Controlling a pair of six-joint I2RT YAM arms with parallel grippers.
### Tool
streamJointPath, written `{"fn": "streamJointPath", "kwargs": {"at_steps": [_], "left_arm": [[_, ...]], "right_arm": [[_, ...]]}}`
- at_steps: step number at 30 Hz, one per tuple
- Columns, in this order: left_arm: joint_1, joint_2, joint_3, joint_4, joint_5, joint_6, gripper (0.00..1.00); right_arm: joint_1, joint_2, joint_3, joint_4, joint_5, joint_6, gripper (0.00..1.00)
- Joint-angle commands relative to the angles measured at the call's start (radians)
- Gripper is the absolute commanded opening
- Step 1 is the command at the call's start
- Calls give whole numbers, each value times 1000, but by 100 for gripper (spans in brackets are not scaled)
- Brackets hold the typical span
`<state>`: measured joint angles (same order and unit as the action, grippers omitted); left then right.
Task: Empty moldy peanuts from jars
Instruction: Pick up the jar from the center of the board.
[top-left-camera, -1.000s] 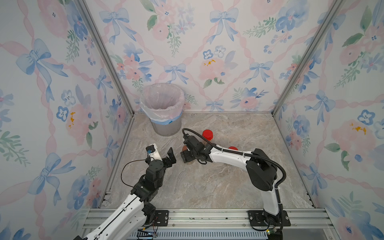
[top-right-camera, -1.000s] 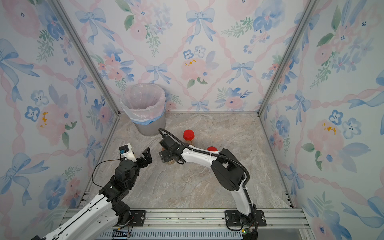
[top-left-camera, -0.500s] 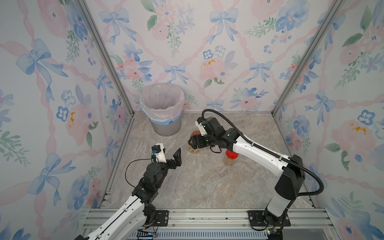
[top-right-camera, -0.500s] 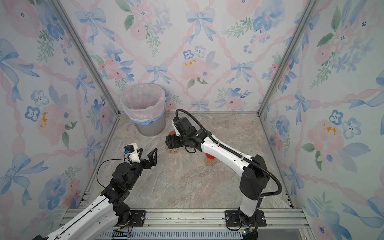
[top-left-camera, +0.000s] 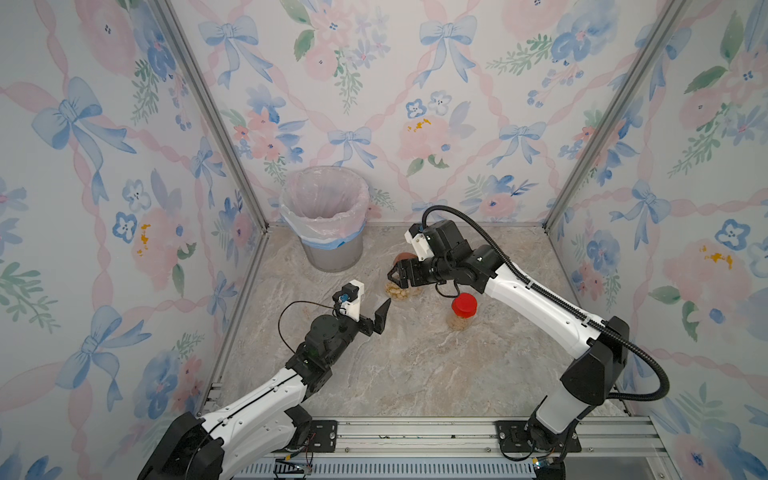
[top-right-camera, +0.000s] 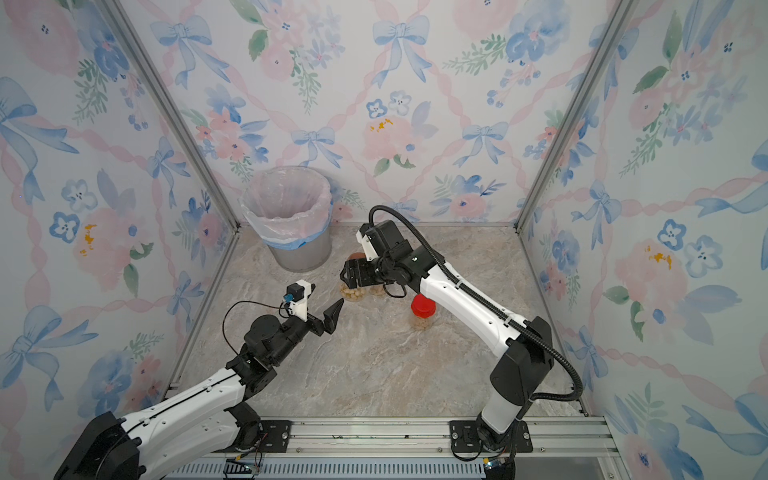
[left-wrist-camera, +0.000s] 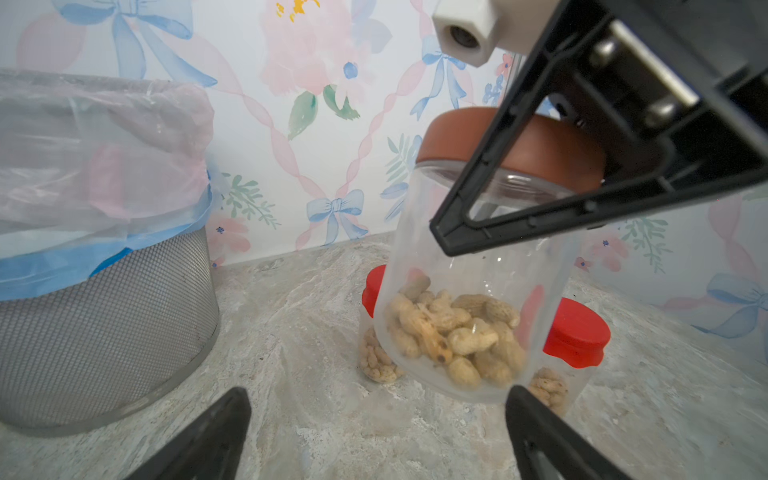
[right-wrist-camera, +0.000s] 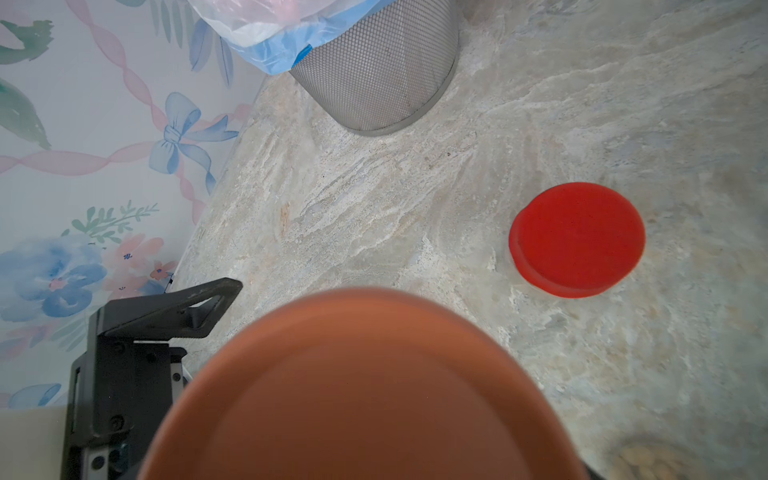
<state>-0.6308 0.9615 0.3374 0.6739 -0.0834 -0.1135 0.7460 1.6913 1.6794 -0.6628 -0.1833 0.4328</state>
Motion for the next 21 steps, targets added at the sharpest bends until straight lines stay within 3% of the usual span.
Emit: {"fn": "streamJointPath", "kwargs": {"at_steps": [1,21], "left_arm": [[-6,43,38,52,51,84,98],[-6,158,77,146,65,96,98]], "right_arm": [[-6,1,59,37,-53,-14,60],[44,36,89,99,-111,18,59]]}}
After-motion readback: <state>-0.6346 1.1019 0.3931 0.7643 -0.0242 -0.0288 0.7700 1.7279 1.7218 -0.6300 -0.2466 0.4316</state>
